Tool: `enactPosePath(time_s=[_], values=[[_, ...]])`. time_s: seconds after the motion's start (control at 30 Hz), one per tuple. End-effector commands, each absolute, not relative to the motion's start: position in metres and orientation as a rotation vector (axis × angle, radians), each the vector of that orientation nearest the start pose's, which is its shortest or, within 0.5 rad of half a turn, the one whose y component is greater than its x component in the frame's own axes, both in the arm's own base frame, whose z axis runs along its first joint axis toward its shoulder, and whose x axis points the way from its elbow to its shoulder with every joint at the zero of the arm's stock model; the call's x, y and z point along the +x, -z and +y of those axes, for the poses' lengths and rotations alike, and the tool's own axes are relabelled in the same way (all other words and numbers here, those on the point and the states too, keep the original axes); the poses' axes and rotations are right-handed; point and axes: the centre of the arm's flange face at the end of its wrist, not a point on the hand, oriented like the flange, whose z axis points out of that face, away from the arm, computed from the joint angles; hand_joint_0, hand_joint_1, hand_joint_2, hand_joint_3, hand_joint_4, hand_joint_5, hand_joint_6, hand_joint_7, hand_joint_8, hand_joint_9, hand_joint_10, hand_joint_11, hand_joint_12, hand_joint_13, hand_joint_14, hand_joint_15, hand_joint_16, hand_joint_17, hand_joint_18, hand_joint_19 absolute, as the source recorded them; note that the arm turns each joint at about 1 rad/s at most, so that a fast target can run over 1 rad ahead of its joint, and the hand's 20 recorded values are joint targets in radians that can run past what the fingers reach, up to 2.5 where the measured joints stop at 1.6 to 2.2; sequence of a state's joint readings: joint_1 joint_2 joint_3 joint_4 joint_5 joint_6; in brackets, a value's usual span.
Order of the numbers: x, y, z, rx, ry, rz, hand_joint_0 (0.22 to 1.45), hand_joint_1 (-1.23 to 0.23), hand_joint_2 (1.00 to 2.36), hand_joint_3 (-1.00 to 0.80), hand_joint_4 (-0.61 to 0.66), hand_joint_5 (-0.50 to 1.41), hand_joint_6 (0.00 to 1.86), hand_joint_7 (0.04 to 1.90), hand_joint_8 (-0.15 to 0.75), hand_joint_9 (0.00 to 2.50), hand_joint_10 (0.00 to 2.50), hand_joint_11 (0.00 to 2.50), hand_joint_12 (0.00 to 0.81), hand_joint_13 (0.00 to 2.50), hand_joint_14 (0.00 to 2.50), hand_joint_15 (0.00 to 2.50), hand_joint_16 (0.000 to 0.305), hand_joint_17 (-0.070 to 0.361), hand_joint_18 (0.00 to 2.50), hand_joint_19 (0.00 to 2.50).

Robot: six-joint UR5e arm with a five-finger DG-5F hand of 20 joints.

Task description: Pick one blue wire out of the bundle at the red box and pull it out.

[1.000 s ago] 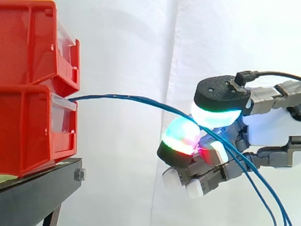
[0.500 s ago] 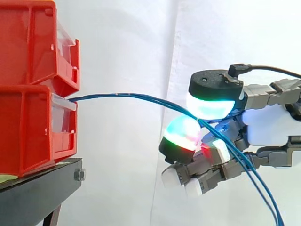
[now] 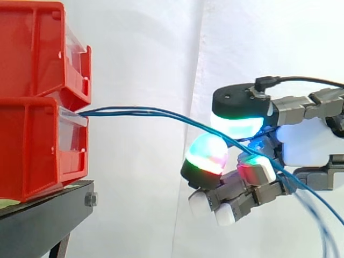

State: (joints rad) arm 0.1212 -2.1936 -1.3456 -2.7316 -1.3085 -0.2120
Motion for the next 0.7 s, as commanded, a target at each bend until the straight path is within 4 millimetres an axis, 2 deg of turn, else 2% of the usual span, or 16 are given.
enactPosePath(time_s=[0.0,0.03,0.07,0.13,0.2,0.27,0.37,0.6,0.67], values=[[0.7212,-0.2576,-0.0725,1.118,-0.951,1.199,0.58,-0.55,1.26,-0.03,0.45,-0.04,0.56,1.24,0.306,1.29,0.03,0.74,0.420,0.60,0.01,0.30,0.071,0.160,0.48,0.46],[0.7212,-0.2576,-0.0725,1.116,-0.948,1.200,0.59,-0.56,1.25,-0.04,0.45,-0.04,0.56,1.24,0.306,1.29,0.03,0.75,0.420,0.60,0.01,0.30,0.071,0.159,0.48,0.46],[0.7212,-0.2576,-0.0725,1.116,-0.948,1.200,0.66,-0.62,1.00,0.03,0.41,-0.05,0.57,1.23,0.303,1.25,0.03,0.83,0.406,0.59,0.01,0.33,0.066,0.149,0.45,0.47],[0.7213,-0.2577,-0.0725,1.114,-0.948,1.200,0.66,-0.65,1.01,0.04,0.39,-0.08,0.63,1.09,0.303,1.21,0.03,0.91,0.401,0.58,0.01,0.35,0.064,0.145,0.44,0.47],[0.7213,-0.2577,-0.0725,1.114,-0.948,1.200,0.66,-0.80,1.01,0.06,0.38,-0.12,0.74,0.91,0.313,1.17,0.03,0.99,0.406,0.58,0.01,0.36,0.064,0.145,0.45,0.45],[0.7213,-0.2577,-0.0725,1.114,-0.948,1.200,0.65,-0.83,1.00,0.04,0.41,-0.13,0.78,0.85,0.323,1.19,0.03,0.99,0.417,0.59,0.01,0.36,0.067,0.151,0.47,0.45],[0.7213,-0.2577,-0.0725,1.114,-0.948,1.200,0.61,-0.83,1.00,-0.01,0.41,-0.13,0.78,0.83,0.332,1.20,0.03,0.99,0.429,0.59,0.01,0.36,0.069,0.156,0.48,0.44],[0.7215,-0.2579,-0.0724,1.113,-0.949,1.198,0.57,-0.80,1.01,-0.27,0.32,-0.14,0.79,0.87,0.289,1.15,0.03,1.03,0.382,0.54,0.02,0.38,0.058,0.131,0.39,0.49],[0.7215,-0.2579,-0.0724,1.113,-0.949,1.198,0.57,-0.80,1.01,-0.29,0.30,-0.14,0.80,0.86,0.291,1.15,0.03,1.03,0.382,0.54,0.02,0.38,0.059,0.132,0.39,0.49]])
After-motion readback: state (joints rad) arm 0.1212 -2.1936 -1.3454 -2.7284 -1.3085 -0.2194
